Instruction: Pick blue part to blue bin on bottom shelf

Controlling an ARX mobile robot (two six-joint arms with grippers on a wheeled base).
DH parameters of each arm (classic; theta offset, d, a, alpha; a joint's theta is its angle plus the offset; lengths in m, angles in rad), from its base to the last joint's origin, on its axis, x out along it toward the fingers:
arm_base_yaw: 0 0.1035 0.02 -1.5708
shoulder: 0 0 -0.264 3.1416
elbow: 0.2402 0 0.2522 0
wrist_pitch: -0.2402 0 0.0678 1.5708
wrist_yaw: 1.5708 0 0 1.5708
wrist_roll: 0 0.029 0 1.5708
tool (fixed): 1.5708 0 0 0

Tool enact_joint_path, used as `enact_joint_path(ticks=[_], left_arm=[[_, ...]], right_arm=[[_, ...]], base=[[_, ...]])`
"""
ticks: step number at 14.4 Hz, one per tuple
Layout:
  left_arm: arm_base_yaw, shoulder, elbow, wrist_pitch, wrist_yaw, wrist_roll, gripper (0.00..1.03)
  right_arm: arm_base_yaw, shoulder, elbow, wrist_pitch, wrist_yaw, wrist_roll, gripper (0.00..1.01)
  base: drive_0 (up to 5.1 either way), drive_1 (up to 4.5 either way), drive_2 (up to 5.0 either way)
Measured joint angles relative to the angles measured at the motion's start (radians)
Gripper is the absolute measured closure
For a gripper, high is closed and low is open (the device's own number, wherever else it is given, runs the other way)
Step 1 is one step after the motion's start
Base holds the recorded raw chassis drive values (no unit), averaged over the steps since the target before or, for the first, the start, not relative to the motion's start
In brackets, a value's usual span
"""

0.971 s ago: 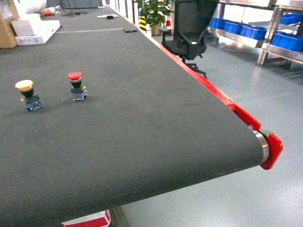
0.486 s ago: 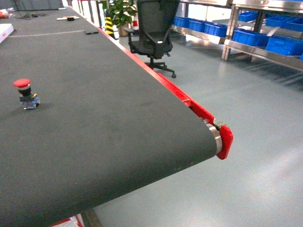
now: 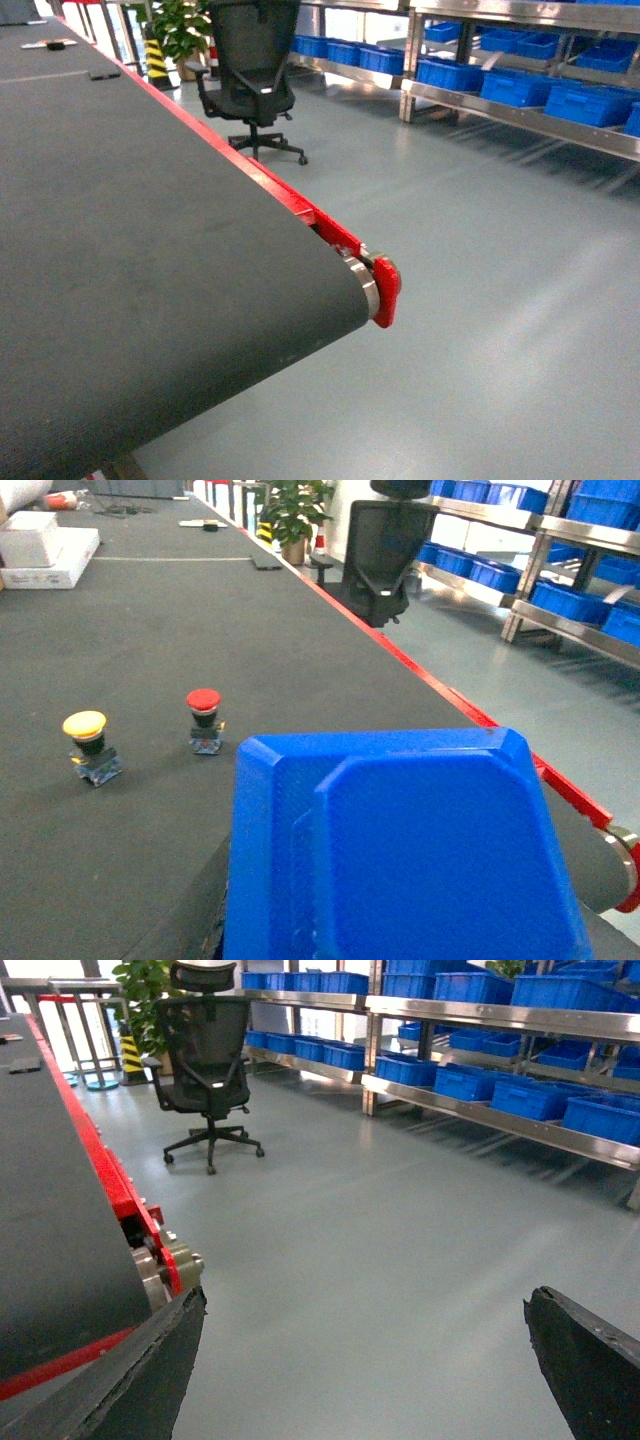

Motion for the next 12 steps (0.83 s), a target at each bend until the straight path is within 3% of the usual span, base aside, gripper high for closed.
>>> enact_joint_path(ticks=[12], left_arm=[[0.0, 0.0, 0.0, 0.0, 0.0, 0.0, 0.59]], right_arm=[[0.0, 0.0, 0.0, 0.0, 0.0, 0.0, 0.03]], base=[[-1.7, -1.73, -1.7]])
